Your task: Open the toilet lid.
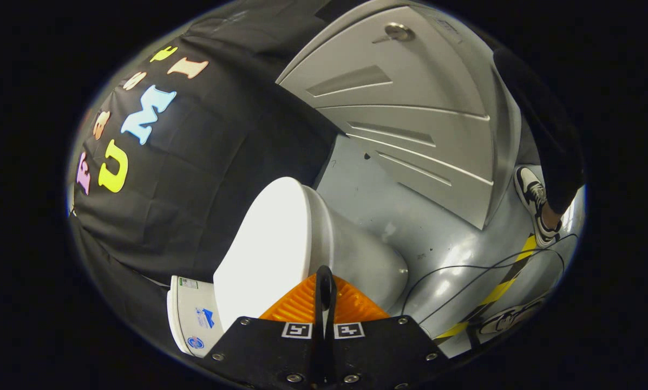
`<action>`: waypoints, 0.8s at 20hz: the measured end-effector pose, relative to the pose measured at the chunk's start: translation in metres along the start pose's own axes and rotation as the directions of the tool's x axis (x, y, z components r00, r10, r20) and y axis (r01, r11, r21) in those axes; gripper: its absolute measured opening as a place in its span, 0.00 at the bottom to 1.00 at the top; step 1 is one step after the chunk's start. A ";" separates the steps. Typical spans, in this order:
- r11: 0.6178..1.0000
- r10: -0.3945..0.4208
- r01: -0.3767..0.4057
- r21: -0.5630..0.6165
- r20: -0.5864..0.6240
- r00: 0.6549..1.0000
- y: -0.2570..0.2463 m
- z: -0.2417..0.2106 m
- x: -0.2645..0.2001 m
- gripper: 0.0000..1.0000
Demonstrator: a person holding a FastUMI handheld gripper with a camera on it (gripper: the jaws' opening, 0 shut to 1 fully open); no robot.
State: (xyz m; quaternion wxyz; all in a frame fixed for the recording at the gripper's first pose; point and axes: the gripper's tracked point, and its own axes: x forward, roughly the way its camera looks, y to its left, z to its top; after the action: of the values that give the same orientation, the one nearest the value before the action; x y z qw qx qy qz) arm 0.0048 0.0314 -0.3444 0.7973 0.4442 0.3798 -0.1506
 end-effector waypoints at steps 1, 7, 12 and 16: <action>1.000 0.001 -0.001 -0.009 0.002 1.000 0.003 0.001 -0.003 0.00; 0.999 -0.031 0.033 -0.038 0.065 0.997 0.021 0.009 -0.019 0.00; 0.979 -0.038 0.058 -0.194 0.106 0.994 0.052 0.021 -0.040 0.00; 0.975 -0.028 0.054 -0.216 0.122 0.992 0.073 0.025 -0.054 0.00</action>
State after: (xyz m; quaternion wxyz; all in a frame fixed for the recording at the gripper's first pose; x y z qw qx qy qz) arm 0.0227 0.0467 -0.2528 0.8593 0.3361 0.3550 -0.1503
